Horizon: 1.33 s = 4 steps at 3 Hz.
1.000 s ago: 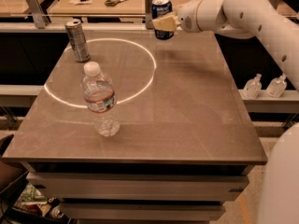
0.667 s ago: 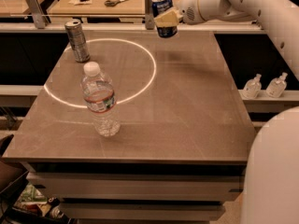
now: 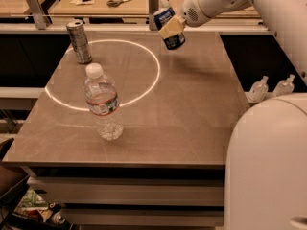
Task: Knock pepsi can over
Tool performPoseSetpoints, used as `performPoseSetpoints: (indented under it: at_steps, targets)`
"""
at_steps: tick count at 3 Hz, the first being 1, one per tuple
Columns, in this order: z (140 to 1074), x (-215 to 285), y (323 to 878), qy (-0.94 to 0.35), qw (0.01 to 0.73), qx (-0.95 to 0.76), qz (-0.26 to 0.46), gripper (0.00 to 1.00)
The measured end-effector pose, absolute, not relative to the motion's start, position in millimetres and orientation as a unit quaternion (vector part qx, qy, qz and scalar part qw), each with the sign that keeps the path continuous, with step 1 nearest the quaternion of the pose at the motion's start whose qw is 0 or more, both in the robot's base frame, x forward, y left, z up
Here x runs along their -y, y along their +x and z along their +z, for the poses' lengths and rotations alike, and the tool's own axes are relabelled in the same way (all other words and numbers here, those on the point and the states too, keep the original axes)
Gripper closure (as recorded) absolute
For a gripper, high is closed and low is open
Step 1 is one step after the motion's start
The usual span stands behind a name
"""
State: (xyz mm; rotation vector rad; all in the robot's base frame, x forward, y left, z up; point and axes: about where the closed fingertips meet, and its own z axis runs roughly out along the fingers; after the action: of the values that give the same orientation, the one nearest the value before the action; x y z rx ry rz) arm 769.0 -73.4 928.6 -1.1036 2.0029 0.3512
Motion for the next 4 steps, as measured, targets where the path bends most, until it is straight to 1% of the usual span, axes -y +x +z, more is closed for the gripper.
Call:
performPoseSetpoints:
  at_steps: [1,3,4]
  targets:
    - [914,75,759,-0.447,0.345,-0.820,0.097,1.00]
    - [893,71,757,-0.477,0.232,-0.848,-0.014,1.00]
    - [879,53,762,-0.506,0.191,-0.840,-0.037,1.00]
